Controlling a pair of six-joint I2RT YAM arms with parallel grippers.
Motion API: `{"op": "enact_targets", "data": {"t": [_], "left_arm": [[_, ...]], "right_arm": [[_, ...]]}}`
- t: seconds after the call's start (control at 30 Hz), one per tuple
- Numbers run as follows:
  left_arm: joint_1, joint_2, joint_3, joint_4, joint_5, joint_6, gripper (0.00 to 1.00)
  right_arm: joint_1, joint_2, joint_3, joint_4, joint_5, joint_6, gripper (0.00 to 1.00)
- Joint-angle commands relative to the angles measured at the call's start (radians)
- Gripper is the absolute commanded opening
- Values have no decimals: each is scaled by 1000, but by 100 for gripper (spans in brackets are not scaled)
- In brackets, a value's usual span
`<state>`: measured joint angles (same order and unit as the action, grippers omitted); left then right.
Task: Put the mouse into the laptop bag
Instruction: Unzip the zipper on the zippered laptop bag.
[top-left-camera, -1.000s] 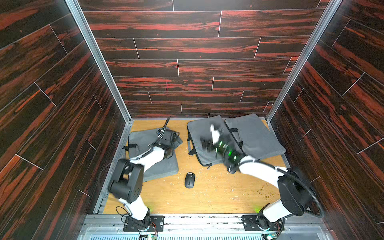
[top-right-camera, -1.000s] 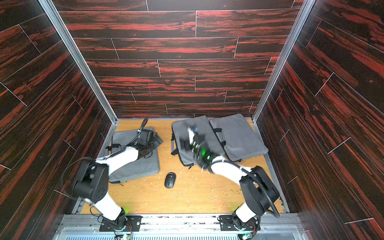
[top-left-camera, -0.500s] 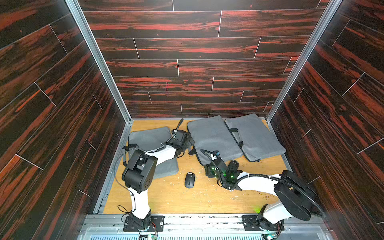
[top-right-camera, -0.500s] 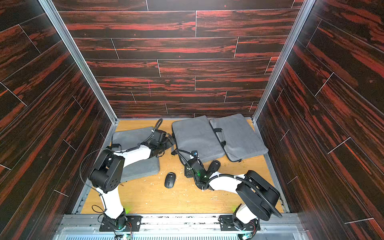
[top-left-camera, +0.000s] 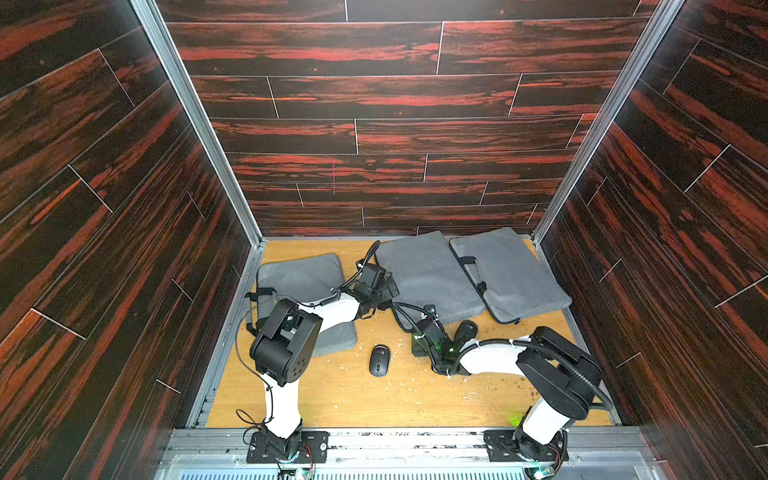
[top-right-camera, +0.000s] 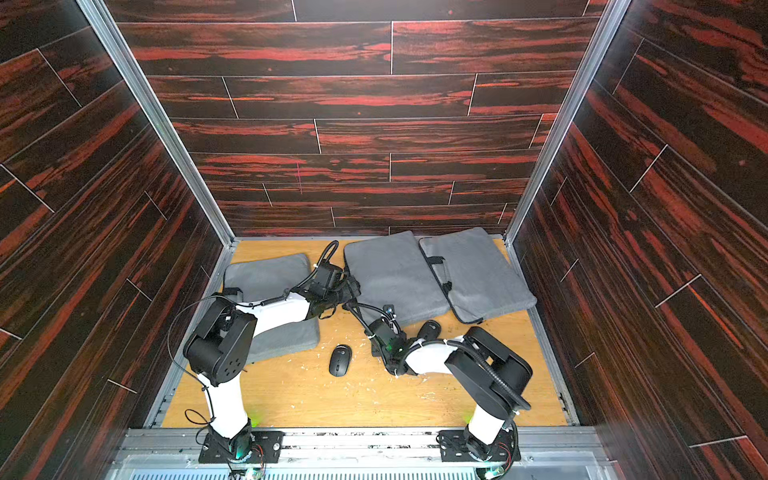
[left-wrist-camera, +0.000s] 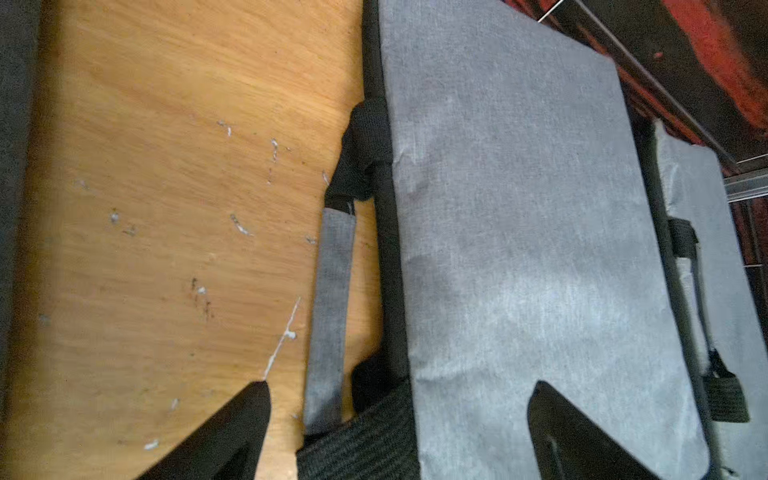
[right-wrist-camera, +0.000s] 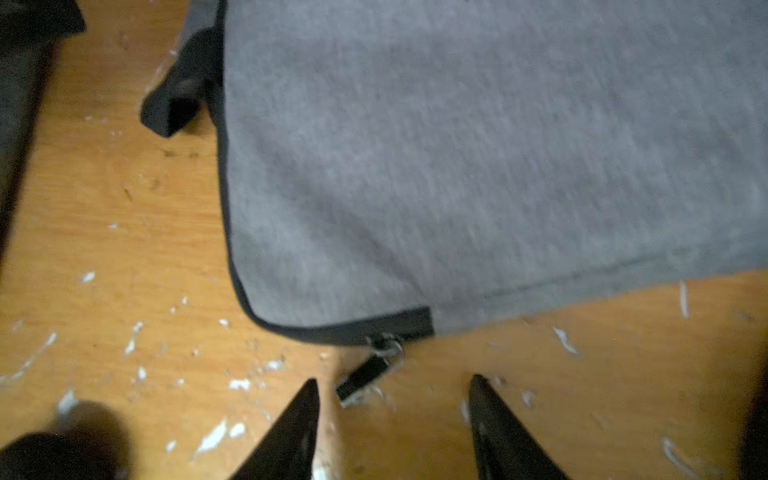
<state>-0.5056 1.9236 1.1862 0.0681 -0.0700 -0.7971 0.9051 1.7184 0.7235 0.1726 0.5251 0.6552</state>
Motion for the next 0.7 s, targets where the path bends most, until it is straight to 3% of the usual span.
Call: {"op": "enact_targets", "data": {"t": [0.0,0.23,0.47,0.53,0.67], "left_arm": [[3,25,29,-17,5,28,99],[3,36,37,-21,13,34,99],[3,78,65,-13,66,19,99],[3,90,70,-11,67,13,99],[3,117,86,-7,66,0,98]], "right_arm": [[0,58,19,-25,32,26,51],[0,99,49,-44,46,30,34],[0,95,44,-39,43,26,5],[1,84,35,-19,31,7,0],[16,62,22,33,3,-48,0]]}}
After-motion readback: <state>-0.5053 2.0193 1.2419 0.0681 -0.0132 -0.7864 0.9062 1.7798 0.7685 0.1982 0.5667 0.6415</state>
